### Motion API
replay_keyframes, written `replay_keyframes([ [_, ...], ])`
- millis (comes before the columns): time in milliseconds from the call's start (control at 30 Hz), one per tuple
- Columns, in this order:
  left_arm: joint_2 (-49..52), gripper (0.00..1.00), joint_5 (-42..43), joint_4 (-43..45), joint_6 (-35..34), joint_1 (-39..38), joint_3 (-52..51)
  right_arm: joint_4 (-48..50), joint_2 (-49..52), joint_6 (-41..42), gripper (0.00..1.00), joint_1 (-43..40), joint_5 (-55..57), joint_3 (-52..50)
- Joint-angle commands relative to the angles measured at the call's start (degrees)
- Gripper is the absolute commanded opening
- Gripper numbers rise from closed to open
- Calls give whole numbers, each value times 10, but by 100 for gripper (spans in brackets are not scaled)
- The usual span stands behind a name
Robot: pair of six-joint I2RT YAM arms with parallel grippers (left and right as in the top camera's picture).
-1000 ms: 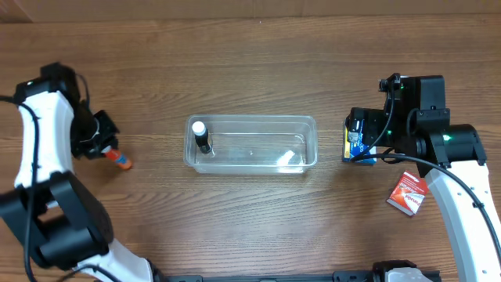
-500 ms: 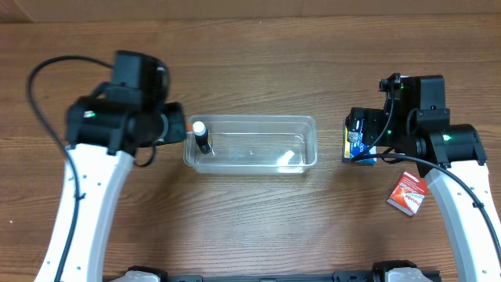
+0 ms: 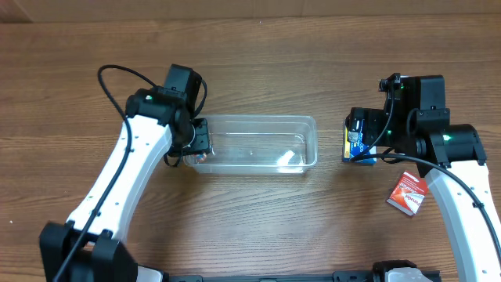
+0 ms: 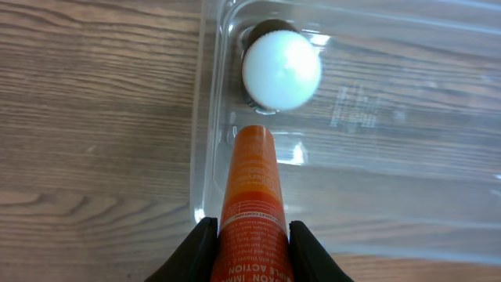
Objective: Pack container
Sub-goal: 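Place the orange tube into the container beside the black bottle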
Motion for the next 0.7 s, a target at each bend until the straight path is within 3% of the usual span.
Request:
replay_keyframes([
  [0, 29, 4, -10, 21, -14, -1, -5, 2, -5, -2, 100, 2, -1, 17],
  [233, 77, 7, -8, 42, -14, -1, -5, 2, -5, -2, 100, 2, -1, 17],
  [433, 85, 43, -3, 40, -14, -1, -5, 2, -5, -2, 100, 2, -1, 17],
  [567, 85, 54, -3, 40, -14, -1, -4, 2, -5, -2, 100, 2, -1, 17],
  [667, 85, 55, -3, 40, -13, -1, 0, 2, -5, -2, 100, 2, -1, 17],
])
